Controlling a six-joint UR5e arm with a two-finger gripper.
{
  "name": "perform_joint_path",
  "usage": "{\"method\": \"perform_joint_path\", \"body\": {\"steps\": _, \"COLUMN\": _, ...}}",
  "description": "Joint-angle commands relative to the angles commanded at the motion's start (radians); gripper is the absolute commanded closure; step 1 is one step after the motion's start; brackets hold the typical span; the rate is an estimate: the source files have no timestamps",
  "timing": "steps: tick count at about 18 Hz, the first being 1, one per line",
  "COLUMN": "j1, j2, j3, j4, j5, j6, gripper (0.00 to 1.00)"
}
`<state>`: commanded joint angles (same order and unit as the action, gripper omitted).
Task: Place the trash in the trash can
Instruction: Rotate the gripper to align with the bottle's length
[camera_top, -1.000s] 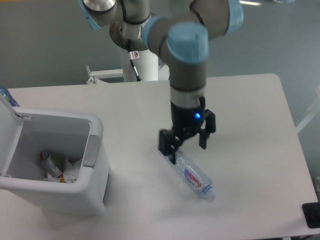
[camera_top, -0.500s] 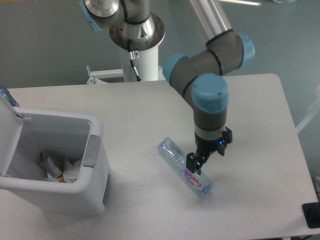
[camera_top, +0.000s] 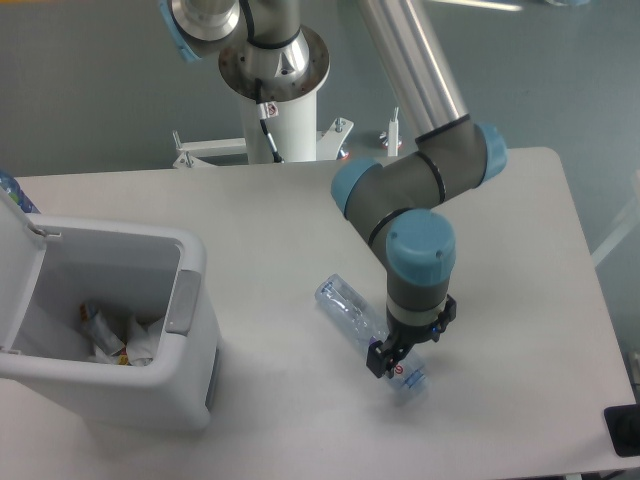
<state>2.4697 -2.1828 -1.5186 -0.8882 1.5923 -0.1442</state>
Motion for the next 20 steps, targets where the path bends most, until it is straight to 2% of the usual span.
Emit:
{"method": "perform_joint_path", "body": {"steps": 12, "j1": -0.009, "j2": -0.035, "j3": -0.002, "j4": 0.008, "j5": 0.029, "j6": 0.000, "gripper": 0.00}}
{"method": "perform_joint_path", "body": {"steps": 14, "j1": -0.009, "j2": -0.035, "j3": -0.005, "j4": 0.006, "j5": 0.034, "j6": 0.000, "gripper": 0.04}}
{"method": "perform_joint_path", "body": {"steps": 17, "j1": -0.015, "j2": -0.034, "j3": -0.005, "j4": 0.005, "j5": 0.048, "j6": 0.000, "gripper": 0.14}}
{"method": "perform_joint_path", "body": {"steps": 20, "j1": -0.017, "j2": -0.032, "j3": -0.006, "j4": 0.002, "j5": 0.049, "j6": 0.002, "gripper": 0.15}}
